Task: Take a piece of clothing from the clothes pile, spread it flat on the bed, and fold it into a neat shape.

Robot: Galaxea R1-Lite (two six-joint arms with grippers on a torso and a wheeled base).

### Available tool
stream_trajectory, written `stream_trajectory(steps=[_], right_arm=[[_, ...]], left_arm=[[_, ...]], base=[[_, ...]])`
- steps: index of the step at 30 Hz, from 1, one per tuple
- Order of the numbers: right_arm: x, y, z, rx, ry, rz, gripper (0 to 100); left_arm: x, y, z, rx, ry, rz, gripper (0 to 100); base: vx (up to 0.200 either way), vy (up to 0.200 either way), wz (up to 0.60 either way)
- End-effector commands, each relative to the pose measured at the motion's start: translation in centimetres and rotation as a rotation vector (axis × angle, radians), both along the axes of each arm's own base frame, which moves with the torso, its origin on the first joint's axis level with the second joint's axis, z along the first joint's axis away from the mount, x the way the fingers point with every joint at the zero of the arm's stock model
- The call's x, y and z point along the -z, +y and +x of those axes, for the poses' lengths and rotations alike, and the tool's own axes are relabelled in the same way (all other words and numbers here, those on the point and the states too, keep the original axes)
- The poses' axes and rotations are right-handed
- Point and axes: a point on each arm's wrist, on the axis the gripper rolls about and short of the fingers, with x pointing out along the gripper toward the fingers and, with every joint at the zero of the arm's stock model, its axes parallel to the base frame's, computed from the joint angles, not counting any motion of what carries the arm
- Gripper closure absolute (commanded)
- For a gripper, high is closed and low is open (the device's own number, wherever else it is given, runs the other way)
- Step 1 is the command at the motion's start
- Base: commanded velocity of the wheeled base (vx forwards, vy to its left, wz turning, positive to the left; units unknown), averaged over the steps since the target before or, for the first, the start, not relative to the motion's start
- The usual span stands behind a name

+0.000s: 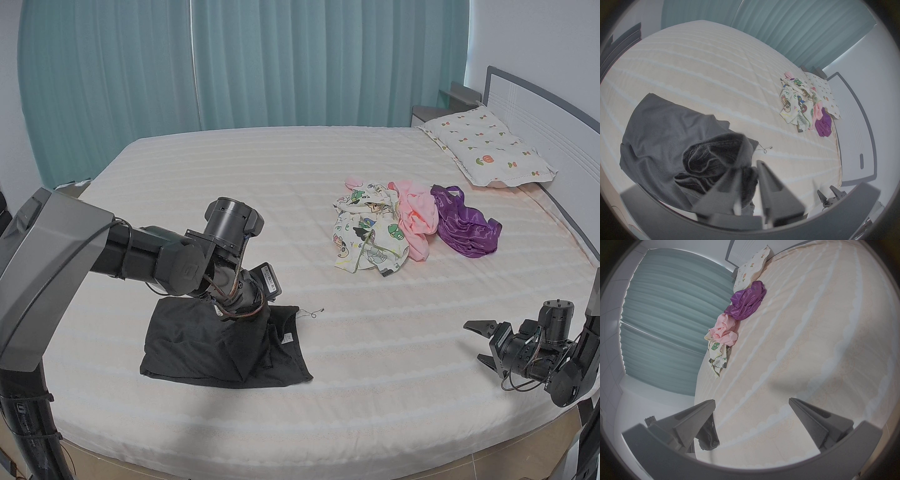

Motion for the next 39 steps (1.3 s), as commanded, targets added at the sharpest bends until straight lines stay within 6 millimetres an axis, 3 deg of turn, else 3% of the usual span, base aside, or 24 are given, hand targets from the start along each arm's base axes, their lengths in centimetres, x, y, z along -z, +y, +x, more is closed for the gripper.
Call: stream_trajectory(steps=[1, 7, 12, 16, 28, 39], right_arm=[[0.4, 0.0, 0.1, -0.001, 0.014, -0.002, 0], [0.4, 0.1, 0.0, -0.004, 0.017, -0.002, 0], [0.5, 0.1, 0.0, -0.005, 0.021, -0.004, 0], [0.5, 0.1, 0.0, -0.006, 0.021, -0.004, 0], [0.5, 0.3, -0.1, -0.013, 0.022, -0.006, 0], [0.5, 0.3, -0.1, -0.013, 0.024, -0.006, 0]], left_arm=[[0.8, -0.3, 0.3, -0.007, 0.017, -0.01, 0], [-0.6, -0.3, 0.0, 0.017, 0.023, -0.108, 0], [-3.8, 1.1, -0.3, -0.034, -0.015, -0.266, 0], [-4.8, 2.2, -0.2, -0.074, -0.012, -0.34, 0], [-3.6, 8.3, -2.0, -0.175, 0.085, -0.36, 0], [-1.4, 9.9, -3.0, -0.225, 0.163, -0.338, 0]], base=[[0.0, 0.0, 0.0], [0.0, 0.0, 0.0], [0.0, 0.0, 0.0], [0.0, 0.0, 0.0], [0.0, 0.0, 0.0], [0.0, 0.0, 0.0]])
